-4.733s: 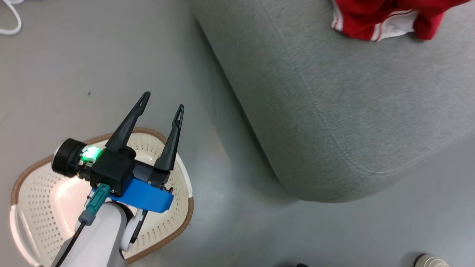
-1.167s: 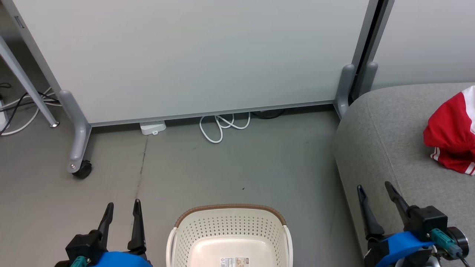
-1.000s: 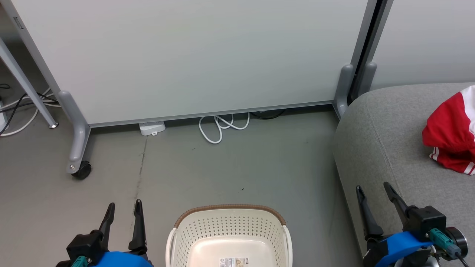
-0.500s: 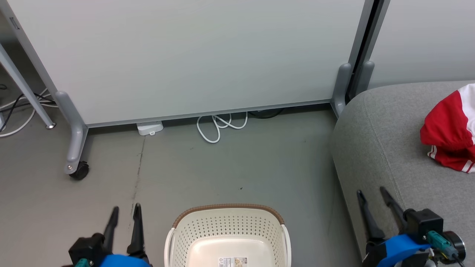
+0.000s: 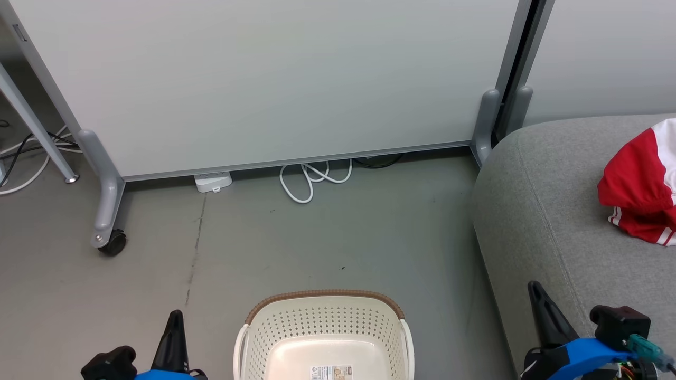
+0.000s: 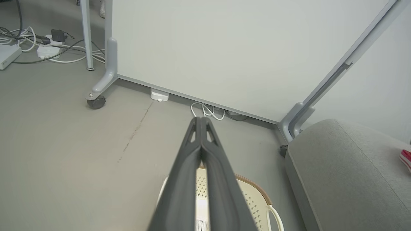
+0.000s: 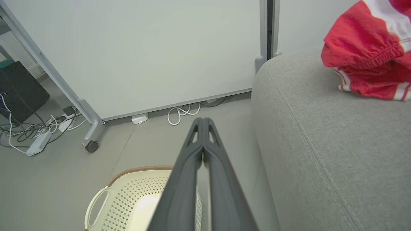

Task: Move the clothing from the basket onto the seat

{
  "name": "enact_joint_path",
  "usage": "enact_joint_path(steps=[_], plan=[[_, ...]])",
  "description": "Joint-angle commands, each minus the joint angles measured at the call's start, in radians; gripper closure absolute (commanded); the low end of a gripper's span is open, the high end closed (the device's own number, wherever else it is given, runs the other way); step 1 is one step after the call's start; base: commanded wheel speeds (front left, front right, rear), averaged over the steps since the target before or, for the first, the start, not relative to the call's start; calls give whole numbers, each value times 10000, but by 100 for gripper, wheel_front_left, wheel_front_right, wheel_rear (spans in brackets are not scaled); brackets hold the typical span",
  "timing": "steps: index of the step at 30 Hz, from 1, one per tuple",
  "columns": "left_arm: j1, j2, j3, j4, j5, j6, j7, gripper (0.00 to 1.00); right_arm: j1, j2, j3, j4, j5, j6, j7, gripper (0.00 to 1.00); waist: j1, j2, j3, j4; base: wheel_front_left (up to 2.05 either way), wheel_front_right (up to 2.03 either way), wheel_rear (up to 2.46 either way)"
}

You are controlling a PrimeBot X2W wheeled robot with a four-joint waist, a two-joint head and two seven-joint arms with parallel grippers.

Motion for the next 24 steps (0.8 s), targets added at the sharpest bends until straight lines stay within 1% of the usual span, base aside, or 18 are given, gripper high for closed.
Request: enact_joint_path(steps=[1, 13, 24], plan=[[-324, 43, 96, -229, -385, -11, 77, 100, -233, -21, -41, -189, 468, 0, 52, 100, 0, -1, 1, -1, 0, 0, 0], [-481, 26, 266, -529, -2309, -23, 579, 100, -353, -25, -111, -254, 2678, 1, 346, 100, 0, -1, 15, -17, 0, 0, 0], [-615, 12, 420, -753, -3854, -34, 992, 100, -469, -28, -194, -273, 4446, 1, 606, 100, -1, -1, 28, -32, 0, 0, 0]])
